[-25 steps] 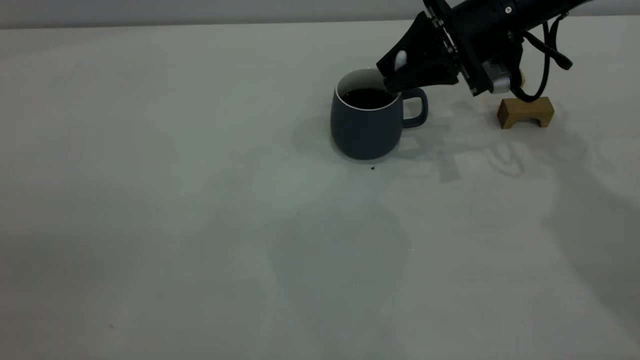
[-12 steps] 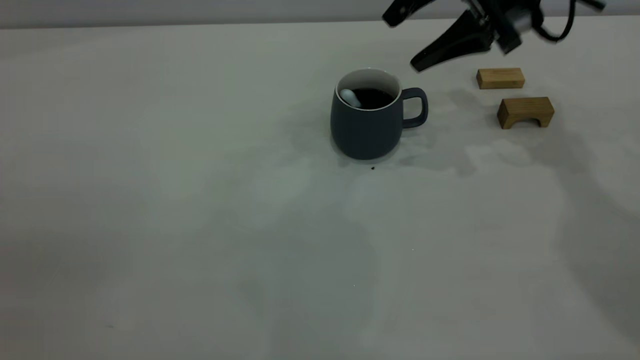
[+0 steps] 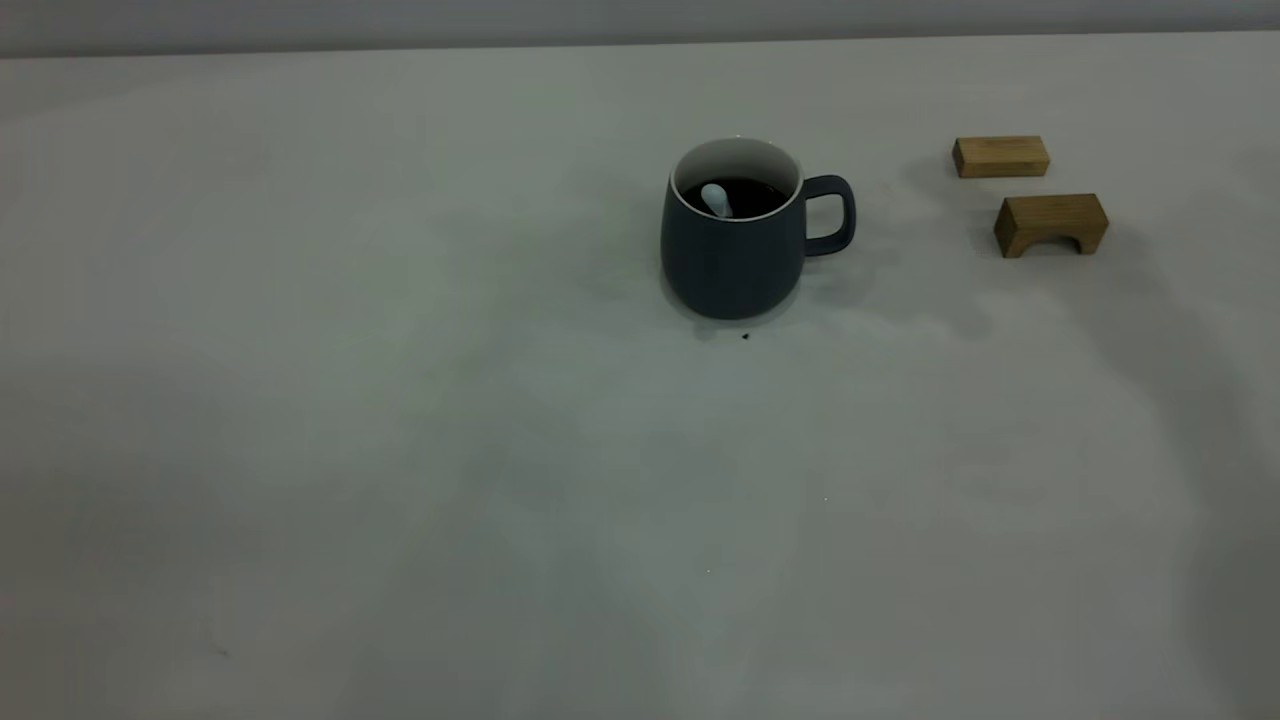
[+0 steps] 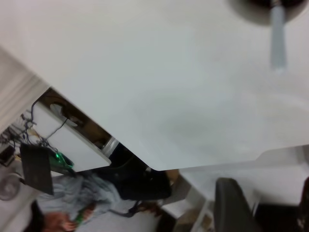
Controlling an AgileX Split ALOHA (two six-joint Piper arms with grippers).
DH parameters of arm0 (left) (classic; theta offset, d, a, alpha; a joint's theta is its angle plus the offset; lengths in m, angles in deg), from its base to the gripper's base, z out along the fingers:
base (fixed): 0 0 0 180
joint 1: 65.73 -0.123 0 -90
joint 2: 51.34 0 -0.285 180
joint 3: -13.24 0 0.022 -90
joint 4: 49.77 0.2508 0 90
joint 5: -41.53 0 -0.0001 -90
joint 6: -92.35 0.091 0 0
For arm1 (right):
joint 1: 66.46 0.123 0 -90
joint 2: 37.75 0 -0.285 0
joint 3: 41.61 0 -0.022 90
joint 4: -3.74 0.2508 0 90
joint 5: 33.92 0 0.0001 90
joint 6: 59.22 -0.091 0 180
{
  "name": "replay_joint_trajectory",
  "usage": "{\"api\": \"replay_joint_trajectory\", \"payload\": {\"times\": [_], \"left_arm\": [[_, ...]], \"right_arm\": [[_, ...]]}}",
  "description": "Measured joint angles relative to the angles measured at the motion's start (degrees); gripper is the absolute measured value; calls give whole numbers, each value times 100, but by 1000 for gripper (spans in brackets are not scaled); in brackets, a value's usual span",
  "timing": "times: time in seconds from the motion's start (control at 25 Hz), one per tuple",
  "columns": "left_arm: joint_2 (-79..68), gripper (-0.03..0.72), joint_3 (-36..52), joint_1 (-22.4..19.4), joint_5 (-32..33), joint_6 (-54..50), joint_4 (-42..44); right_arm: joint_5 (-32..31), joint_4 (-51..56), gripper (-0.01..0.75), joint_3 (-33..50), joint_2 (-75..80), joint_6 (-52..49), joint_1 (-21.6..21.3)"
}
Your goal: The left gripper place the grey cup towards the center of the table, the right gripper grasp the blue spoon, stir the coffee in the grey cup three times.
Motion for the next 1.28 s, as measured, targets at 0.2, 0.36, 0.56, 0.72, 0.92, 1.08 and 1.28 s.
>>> {"api": "replay_joint_trajectory", "payload": {"times": [0.2,0.36,0.56,0.72,0.92,1.08,1.28], "left_arm": [[0,585,0,0,0,0,0],[0,585,0,0,0,0,0],[0,585,0,0,0,0,0],[0,585,0,0,0,0,0],[0,585,0,0,0,0,0],[0,585,0,0,0,0,0],[0,585,0,0,0,0,0]], "right_arm": [[-124,-844,239,0,-1300,1337,168],[-190,-1568,203,0,-2240,2703,181],[-240,-2250,202,0,-3025,3717,181],[-240,-2830,205,11,-3402,3761,181],[-240,-3149,211,167,-3754,3761,181],[-240,-3428,215,859,-4298,3768,181],[-245,-3638,220,2228,-5408,3774,181]]}}
